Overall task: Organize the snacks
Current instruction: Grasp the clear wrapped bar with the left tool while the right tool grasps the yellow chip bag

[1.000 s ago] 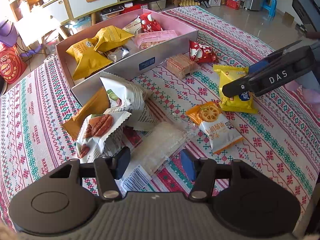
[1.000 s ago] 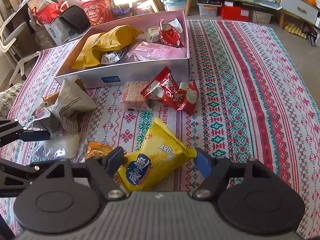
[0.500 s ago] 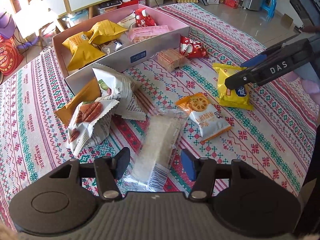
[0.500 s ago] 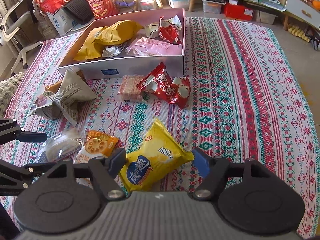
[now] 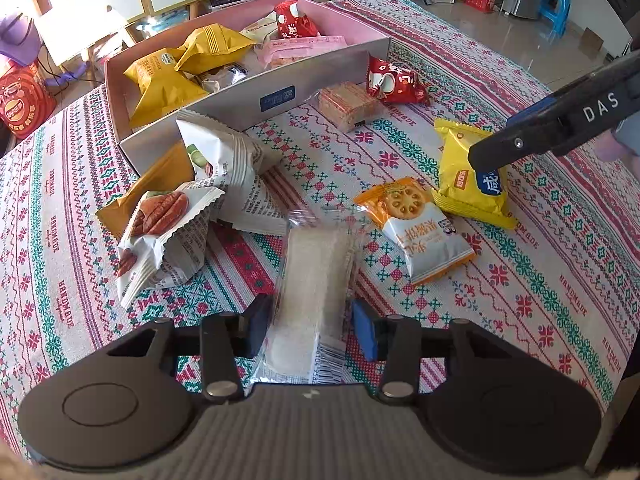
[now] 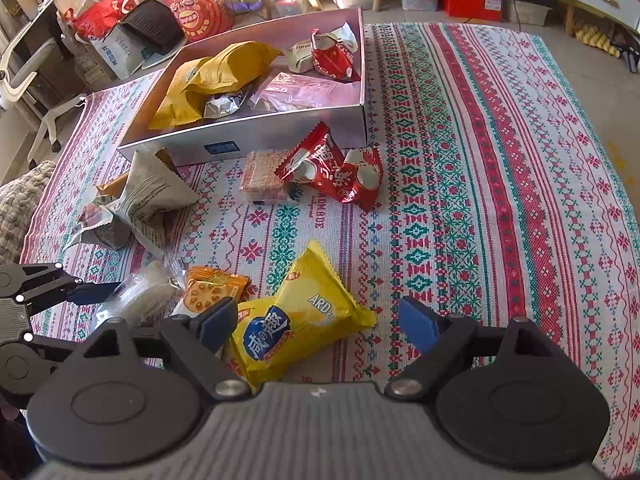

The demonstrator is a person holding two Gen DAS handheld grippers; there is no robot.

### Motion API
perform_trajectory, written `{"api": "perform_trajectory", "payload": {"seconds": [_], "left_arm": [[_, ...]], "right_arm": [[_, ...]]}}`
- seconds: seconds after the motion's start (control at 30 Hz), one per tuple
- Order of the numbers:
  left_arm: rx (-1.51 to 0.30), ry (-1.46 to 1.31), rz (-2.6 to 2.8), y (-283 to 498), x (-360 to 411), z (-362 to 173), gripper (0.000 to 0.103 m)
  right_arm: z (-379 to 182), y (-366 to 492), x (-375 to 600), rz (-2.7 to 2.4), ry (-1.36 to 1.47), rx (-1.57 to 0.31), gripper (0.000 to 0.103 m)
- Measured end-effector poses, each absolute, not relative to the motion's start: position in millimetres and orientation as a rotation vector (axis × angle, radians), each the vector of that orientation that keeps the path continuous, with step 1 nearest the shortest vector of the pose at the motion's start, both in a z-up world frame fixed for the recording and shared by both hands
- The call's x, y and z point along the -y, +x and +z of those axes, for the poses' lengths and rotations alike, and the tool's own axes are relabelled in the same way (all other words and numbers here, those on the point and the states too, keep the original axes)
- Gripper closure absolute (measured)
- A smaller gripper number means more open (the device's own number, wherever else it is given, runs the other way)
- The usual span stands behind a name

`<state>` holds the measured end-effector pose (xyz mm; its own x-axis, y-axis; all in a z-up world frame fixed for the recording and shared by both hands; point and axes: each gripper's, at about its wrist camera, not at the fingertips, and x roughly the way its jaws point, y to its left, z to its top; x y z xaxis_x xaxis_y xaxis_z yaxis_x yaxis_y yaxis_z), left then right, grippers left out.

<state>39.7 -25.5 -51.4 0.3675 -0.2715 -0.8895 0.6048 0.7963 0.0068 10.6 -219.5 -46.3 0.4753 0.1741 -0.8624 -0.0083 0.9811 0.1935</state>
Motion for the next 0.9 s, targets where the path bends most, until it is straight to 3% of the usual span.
{"api": "perform_trajectory", "payload": {"seconds": [0.3,0.9], "left_arm": [[-1.063,0.301,-0.527,41.6,21.4,-47.3,0.071],[-1.073,0.302,-0.526,41.8,21.9,-51.2,0.071]], "right_arm": [[-42.3,6.5,205.4,0.213,-0.009,-1.076,0.010],[-70.4,13.4,163.3,0.358,-0.360,-1.062,0.007]]}}
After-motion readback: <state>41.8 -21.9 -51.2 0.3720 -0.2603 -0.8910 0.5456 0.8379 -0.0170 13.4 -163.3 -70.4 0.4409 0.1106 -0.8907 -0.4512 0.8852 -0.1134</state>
